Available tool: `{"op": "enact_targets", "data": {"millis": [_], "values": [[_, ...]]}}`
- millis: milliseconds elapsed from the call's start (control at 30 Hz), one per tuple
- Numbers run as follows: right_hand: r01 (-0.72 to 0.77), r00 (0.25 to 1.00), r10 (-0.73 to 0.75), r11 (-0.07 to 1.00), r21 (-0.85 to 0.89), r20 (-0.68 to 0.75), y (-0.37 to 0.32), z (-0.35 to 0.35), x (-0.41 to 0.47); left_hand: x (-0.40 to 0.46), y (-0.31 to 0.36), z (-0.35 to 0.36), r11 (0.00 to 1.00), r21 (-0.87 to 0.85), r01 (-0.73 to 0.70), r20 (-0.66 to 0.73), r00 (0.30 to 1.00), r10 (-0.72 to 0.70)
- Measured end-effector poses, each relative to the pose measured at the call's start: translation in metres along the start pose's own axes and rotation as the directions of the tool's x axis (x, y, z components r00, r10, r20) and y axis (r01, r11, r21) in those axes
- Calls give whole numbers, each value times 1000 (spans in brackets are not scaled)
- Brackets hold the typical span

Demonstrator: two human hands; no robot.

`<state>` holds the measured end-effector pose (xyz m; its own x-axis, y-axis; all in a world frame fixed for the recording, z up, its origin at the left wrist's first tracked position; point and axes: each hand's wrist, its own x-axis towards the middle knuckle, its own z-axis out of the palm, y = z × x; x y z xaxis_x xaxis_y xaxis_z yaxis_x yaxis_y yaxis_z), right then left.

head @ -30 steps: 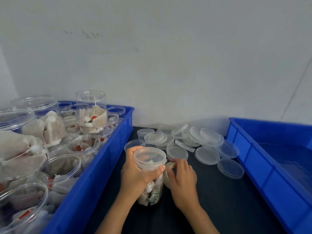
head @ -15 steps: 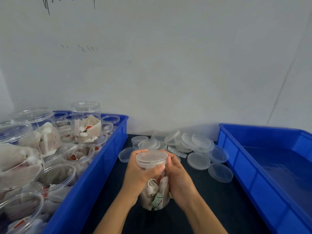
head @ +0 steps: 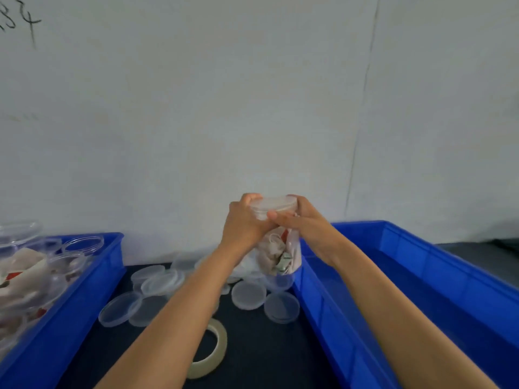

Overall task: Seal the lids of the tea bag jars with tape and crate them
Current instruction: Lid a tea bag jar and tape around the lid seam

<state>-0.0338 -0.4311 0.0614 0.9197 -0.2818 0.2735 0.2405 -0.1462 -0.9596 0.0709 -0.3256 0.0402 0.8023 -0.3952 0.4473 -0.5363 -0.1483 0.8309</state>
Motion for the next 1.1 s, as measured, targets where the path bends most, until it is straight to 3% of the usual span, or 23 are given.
{"op": "enact_targets", "data": {"millis": [100, 233, 467, 600, 833, 1100], "values": [[16, 991, -22, 999, -47, -135, 1, -40, 20, 28, 17, 38, 998, 14, -56, 79, 995, 55], [-47, 957, 38, 999, -25, -288, 27, -77, 51, 49, 13, 86, 1000, -22, -6, 118, 993, 9], [-166, 905, 148, 986, -12, -398, 93, -107, 89, 76, -39, 145, 998, 21, 58, 169, 984, -61], [-189, 883, 189, 981, 43, -431, 127, -115, 108, 92, -72, 170, 994, 101, 28, 188, 981, -47], [-261, 895, 258, 964, 42, -365, 168, -120, 128, 107, -107, 177, 866, 493, -85, 201, 979, -19], [-310, 889, 236, 941, -137, -393, 193, -113, 138, 110, -125, 178, 837, 536, -106, 229, 973, -23]]}}
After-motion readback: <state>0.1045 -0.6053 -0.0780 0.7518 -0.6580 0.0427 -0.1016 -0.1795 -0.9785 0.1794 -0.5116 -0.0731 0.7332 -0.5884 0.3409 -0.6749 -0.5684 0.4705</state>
